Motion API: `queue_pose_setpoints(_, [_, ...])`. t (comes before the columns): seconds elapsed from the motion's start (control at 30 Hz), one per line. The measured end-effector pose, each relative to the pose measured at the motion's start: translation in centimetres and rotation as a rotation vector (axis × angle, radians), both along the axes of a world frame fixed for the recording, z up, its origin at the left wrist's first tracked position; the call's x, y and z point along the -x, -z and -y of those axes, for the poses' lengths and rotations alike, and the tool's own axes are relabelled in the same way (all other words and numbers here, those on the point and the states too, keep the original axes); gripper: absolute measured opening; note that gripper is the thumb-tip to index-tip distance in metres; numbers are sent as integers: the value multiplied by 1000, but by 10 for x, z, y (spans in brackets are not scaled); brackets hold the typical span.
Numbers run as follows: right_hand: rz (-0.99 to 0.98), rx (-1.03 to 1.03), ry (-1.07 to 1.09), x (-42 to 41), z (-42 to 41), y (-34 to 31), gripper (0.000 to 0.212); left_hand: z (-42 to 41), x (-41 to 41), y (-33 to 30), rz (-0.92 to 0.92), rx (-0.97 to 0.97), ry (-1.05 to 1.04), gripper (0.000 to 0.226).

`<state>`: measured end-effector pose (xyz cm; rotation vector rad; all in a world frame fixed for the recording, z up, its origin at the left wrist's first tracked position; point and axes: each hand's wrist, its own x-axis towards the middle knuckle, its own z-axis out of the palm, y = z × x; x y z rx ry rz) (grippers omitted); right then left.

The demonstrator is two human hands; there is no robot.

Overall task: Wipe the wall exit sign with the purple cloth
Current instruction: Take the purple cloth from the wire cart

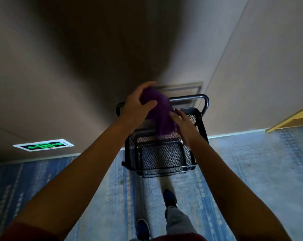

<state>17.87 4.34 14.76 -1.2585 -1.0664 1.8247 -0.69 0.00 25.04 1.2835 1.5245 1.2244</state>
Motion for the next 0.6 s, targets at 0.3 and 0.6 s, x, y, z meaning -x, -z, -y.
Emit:
queue_pose_setpoints(0.3, [-408, -89, 116, 28, 54, -88, 73, 52, 25, -56, 8, -145, 68, 52])
queue_pose_setpoints(0.6, [-127, -419, 116, 36, 95, -169, 45, 100, 46, -79, 393, -134, 44, 43])
